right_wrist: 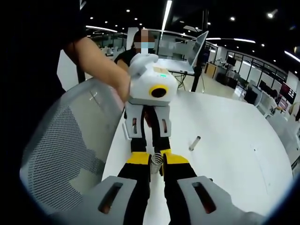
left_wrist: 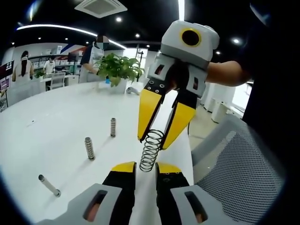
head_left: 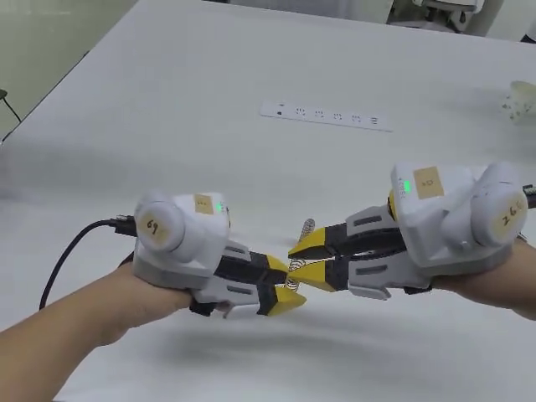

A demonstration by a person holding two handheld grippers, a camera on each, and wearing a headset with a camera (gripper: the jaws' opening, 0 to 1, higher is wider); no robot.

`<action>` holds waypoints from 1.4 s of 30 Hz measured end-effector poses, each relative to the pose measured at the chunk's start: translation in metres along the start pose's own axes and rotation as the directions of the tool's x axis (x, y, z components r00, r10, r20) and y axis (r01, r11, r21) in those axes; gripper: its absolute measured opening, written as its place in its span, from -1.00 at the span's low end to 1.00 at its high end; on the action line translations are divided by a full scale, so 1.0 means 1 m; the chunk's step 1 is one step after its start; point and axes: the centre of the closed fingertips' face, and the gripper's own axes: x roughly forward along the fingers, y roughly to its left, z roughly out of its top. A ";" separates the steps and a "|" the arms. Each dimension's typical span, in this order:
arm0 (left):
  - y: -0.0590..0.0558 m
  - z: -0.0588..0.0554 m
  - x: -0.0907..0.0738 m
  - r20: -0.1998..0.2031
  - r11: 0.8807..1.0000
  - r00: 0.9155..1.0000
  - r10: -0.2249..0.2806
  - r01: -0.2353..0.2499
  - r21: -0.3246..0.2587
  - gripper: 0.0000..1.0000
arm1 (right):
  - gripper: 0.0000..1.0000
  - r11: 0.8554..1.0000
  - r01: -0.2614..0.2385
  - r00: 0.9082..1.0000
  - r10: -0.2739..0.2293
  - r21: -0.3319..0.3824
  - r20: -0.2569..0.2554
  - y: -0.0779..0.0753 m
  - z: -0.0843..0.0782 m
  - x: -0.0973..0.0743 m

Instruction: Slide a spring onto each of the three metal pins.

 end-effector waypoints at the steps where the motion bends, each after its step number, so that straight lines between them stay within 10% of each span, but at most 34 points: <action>1: 0.001 -0.001 -0.001 -0.001 1.000 1.000 0.004 -0.004 -0.005 -0.82 | -0.86 1.000 0.002 1.000 -0.002 -0.001 -0.001 0.000 0.000 0.000; 17: 0.019 -0.001 -0.019 0.025 0.995 0.995 0.098 -0.098 -0.021 -0.35 | -0.85 0.999 0.045 0.999 -0.045 -0.008 -0.003 -0.009 0.001 -0.004; 42: 0.049 -0.017 -0.084 0.049 0.955 0.954 0.294 -0.292 -0.051 0.64 | -0.85 0.997 0.074 0.997 -0.074 -0.026 -0.023 -0.013 -0.005 -0.002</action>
